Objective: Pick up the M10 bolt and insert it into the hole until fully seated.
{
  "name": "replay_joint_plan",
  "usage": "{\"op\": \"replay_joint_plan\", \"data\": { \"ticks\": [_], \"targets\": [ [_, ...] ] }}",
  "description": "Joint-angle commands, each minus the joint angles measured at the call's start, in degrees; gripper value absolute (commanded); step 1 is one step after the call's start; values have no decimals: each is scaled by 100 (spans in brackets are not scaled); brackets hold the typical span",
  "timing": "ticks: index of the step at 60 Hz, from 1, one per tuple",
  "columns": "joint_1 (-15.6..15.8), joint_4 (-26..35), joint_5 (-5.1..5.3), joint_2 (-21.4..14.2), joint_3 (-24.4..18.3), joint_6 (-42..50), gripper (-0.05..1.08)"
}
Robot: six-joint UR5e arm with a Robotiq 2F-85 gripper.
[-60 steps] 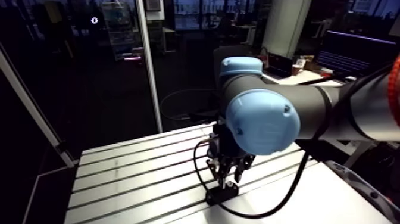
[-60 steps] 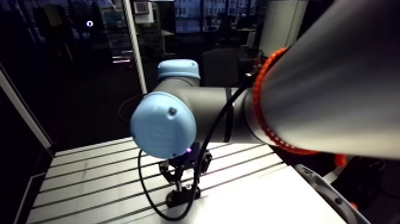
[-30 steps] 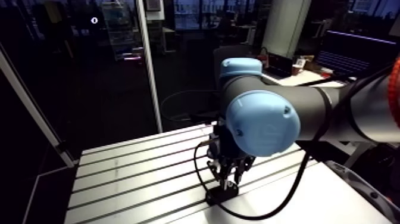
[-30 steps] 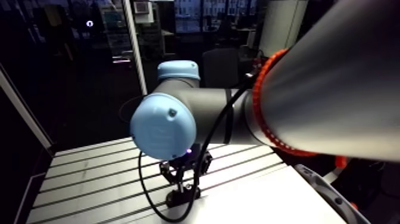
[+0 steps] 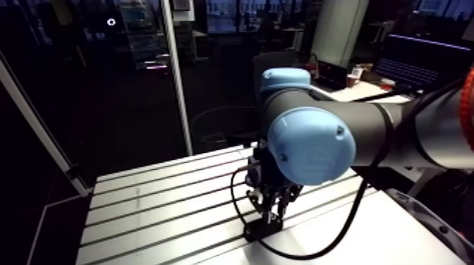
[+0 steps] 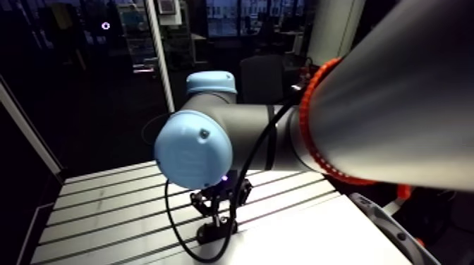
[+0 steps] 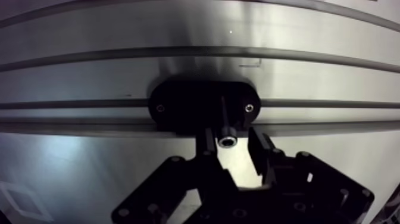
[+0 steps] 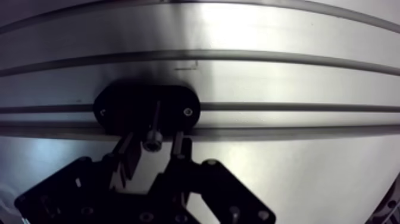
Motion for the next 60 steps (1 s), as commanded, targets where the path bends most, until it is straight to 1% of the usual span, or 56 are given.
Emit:
{"op": "replay_joint_plan", "data": {
  "ticks": [1, 20, 31, 38, 48, 60],
  "targets": [
    [1, -79, -3, 59, 13, -6, 58],
    [1, -79, -3, 67, 5, -6, 63],
    [1, -79, 5, 59, 13, -12, 63],
    [1, -79, -1, 59, 5, -13, 67],
    [1, -79, -3, 59, -3, -13, 68],
    [1, -79, -2, 59, -13, -13, 71]
  ]
}}
